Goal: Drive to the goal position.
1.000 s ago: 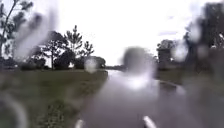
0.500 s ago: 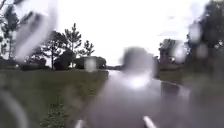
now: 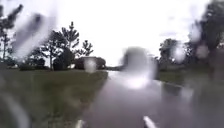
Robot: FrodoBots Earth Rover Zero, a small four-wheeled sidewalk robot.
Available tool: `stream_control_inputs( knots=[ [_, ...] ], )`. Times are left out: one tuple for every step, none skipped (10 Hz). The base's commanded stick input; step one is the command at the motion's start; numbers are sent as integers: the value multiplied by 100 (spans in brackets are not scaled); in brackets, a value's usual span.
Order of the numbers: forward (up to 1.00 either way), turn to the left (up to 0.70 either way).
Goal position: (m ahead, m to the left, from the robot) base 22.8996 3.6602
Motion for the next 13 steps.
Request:
stream_control_inputs(
  knots=[
    [85, 0],
    [85, 0],
    [85, 0],
    [85, 0],
    [85, -11],
    [85, -33],
    [85, -26],
    [85, -5],
    [85, 0],
    [85, 0],
    [85, 0],
    [85, 0],
    [85, 0]
  ],
)
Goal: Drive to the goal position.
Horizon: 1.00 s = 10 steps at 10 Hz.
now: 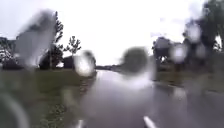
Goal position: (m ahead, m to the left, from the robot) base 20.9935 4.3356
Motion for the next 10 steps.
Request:
stream_control_inputs(
  knots=[
    [85, 0],
    [85, 0],
    [85, 0],
    [85, 0],
    [85, 0],
    [85, 0],
    [85, 0],
    [85, 0],
    [85, 0],
    [85, 0]
  ],
)
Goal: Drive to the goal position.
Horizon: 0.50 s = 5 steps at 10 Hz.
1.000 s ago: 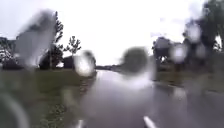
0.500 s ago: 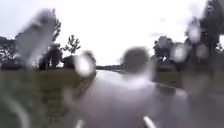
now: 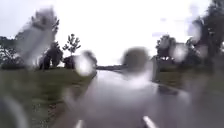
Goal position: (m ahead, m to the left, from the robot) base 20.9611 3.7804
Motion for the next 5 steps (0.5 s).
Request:
stream_control_inputs(
  knots=[
    [85, 0],
    [85, 0],
    [85, 0],
    [85, 0],
    [85, 0]
  ],
)
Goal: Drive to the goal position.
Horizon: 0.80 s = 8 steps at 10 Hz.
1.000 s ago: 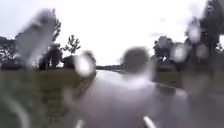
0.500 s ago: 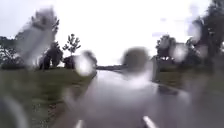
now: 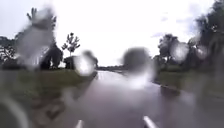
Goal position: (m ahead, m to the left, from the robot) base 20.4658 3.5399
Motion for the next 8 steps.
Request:
stream_control_inputs(
  knots=[
    [85, 0],
    [85, 0],
    [85, 0],
    [85, 0],
    [85, 0],
    [85, 0],
    [85, 0],
    [85, 0]
  ],
)
